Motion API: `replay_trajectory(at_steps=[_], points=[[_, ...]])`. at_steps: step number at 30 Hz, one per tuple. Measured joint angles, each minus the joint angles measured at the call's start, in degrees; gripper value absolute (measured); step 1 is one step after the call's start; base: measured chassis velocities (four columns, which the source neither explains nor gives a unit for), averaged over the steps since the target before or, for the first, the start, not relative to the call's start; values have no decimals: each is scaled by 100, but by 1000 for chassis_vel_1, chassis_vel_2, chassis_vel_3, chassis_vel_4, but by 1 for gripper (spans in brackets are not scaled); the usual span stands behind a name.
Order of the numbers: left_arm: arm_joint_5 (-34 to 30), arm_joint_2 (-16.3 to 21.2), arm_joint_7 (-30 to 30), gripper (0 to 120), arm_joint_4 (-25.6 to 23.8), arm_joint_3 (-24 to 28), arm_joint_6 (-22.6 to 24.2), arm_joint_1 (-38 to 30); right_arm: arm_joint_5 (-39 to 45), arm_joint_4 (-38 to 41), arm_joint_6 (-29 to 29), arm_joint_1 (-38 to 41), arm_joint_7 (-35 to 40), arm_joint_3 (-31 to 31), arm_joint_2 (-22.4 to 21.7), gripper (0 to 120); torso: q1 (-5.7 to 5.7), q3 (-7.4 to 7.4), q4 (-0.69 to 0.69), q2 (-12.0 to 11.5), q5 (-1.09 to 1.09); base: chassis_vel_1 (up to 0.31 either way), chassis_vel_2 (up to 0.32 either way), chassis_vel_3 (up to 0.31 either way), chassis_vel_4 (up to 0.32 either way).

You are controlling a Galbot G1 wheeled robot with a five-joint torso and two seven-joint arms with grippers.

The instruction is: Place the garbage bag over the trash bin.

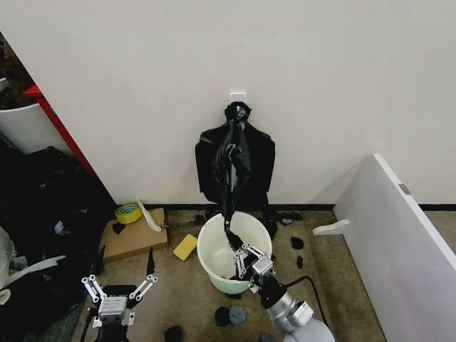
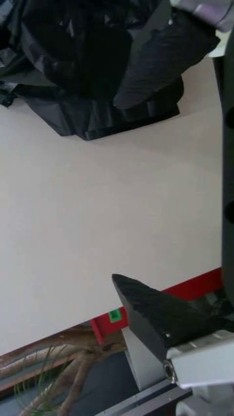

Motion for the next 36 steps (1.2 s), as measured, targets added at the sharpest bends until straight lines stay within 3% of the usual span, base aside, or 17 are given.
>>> replay_trajectory(at_steps=[10, 36], points=[[-84, 30, 22, 100, 8, 13, 27, -78, -428, -66, 375, -253, -92, 23, 95, 0, 0, 0, 0, 0, 0, 0, 0, 0, 0], [-150, 50, 20, 100, 56, 39, 26, -196, -823, -225, 671, -322, -312, 181, 34, 0, 0, 0, 0, 0, 0, 0, 0, 0, 0]])
